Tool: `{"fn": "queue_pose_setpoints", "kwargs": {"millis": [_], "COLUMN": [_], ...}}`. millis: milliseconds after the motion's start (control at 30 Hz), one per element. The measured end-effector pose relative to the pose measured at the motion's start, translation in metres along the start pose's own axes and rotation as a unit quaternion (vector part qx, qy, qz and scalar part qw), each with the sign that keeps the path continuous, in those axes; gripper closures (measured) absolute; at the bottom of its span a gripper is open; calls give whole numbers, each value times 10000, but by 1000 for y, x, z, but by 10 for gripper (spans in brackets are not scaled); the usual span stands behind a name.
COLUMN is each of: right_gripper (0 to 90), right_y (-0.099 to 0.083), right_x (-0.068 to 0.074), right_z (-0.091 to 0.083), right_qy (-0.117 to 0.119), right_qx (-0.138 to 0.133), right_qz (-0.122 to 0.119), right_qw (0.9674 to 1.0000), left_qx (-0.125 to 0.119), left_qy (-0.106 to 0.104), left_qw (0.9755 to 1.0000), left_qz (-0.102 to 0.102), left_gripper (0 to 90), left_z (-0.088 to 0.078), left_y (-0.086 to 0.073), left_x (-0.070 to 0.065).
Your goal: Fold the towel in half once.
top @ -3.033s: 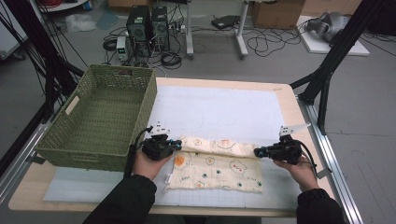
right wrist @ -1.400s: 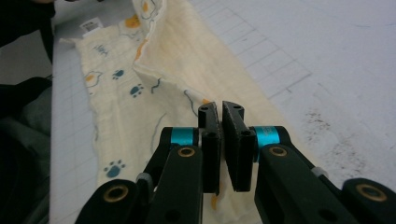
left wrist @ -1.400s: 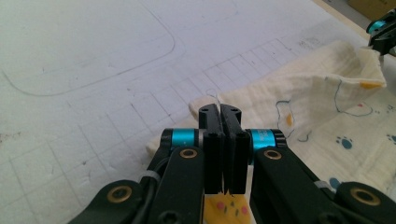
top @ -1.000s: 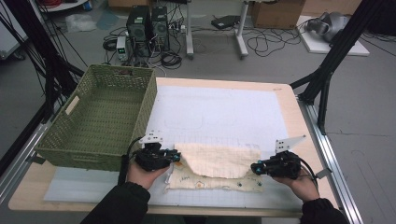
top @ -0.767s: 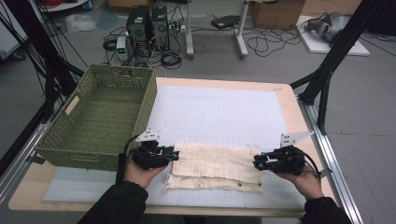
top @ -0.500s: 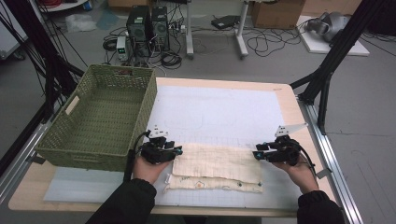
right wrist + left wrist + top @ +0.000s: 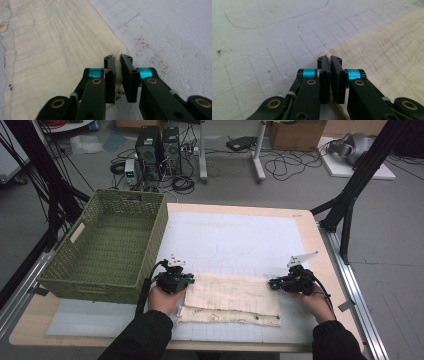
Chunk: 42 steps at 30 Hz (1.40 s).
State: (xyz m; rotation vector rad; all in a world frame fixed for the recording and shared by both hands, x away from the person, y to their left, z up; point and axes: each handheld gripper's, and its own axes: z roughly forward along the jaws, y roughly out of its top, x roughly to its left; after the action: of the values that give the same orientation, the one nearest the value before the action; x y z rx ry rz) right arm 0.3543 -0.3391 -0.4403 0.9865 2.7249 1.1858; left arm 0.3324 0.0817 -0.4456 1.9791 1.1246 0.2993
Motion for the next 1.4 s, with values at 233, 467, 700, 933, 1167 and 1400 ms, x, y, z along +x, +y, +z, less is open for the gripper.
{"fn": "queue_pose_setpoints", "kwargs": {"millis": [233,467,700,933,1167,1400], "right_gripper": [849,809,641,638,664,696], "right_y": [19,50,39,19,0,0], "right_x": [-14,-39,-40,-16,6,5], "right_z": [-7,-16,-14,-27,-22,-9], "right_qy": [-304,-796,-841,-505,-588,-480], "right_qx": [-29,-334,-430,-715,-604,-421], "right_qz": [17,173,295,194,-105,-123], "right_qw": [9995,9961,9951,9960,9964,9979], "left_qx": [-493,-735,-721,-544,-303,11], "left_qy": [320,541,460,-58,-293,-393], "left_qw": [9980,9946,9949,9984,9989,9986], "left_qz": [-253,-487,-535,-172,211,365], "left_gripper": [873,855,604,626,650,721], "left_z": [7,21,12,0,-6,1], "left_y": [24,53,49,36,21,17], "left_x": [1,16,24,13,0,0]}}
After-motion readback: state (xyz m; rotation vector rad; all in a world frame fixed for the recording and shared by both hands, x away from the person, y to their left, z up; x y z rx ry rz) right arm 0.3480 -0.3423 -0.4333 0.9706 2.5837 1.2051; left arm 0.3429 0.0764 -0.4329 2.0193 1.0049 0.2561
